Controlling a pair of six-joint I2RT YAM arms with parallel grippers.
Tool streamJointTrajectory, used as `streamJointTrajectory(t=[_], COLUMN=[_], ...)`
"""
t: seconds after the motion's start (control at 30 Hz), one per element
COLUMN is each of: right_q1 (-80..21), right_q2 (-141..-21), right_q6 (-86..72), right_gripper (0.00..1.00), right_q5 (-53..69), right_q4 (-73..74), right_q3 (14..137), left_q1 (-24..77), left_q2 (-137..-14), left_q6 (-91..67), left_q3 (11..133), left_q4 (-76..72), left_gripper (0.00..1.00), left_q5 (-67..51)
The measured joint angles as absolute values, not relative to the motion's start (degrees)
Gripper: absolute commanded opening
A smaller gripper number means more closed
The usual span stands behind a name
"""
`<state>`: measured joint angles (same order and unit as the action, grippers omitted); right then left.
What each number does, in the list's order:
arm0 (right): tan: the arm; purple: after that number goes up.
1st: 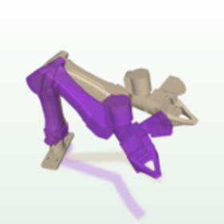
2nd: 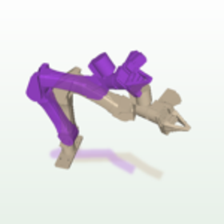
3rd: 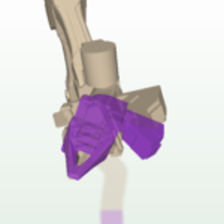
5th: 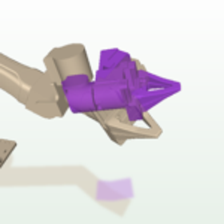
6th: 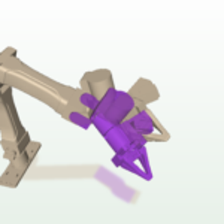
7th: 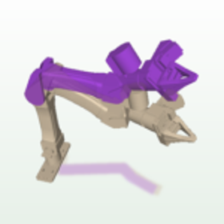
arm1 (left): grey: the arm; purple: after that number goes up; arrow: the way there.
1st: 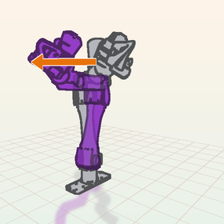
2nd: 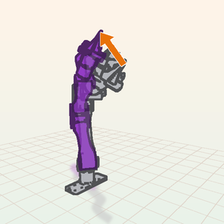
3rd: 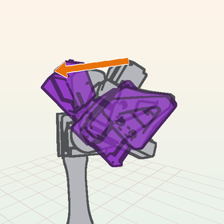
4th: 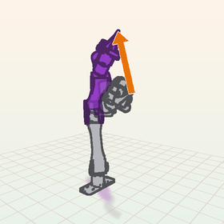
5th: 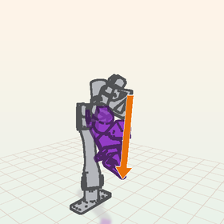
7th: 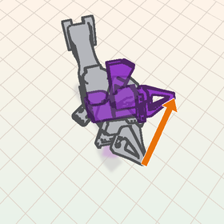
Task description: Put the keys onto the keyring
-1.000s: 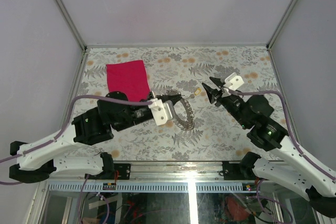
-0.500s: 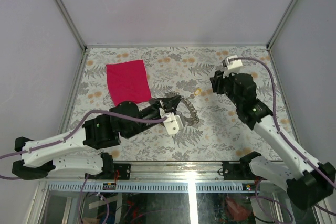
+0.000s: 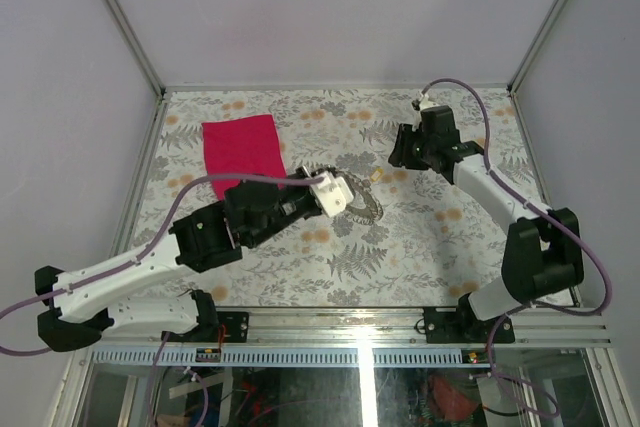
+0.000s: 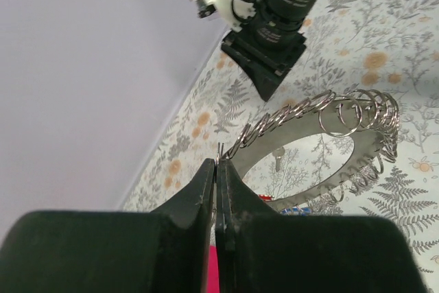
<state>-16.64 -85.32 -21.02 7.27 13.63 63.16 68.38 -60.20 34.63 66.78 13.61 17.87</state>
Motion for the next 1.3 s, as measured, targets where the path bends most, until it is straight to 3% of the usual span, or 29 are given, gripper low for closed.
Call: streamJointTrajectory(t=[0.33,0.7,1.03,1.3], right_q1=[-16.8,-24.2,-25.5,-25.1], right_q2=[-105.4,-114.4,-114.0,-110.5], right_q6=[-22.1,-18.5,-23.1,-29.9], right_gripper=[0.46,0.48,0.49,0.45], right_q5=[8.2,4.4,0.9,1.1], right_q4=[15.8,24.7,20.1,14.3], right_q3=[78.3,86.0,77.3,70.8], left_q1=[59.4,57.5,57.3,57.3], left_q2=[-60.2,-60.0,-59.7,-59.7], left_q6=[29.4,28.0,27.8,27.9], left_q3=[66.8,66.8,66.8,66.8], left_q4=[15.2,17.3,17.3,17.3], left_gripper=[0.00,0.00,0.00,0.00], left_q5=[15.3,15.2,14.4,14.4])
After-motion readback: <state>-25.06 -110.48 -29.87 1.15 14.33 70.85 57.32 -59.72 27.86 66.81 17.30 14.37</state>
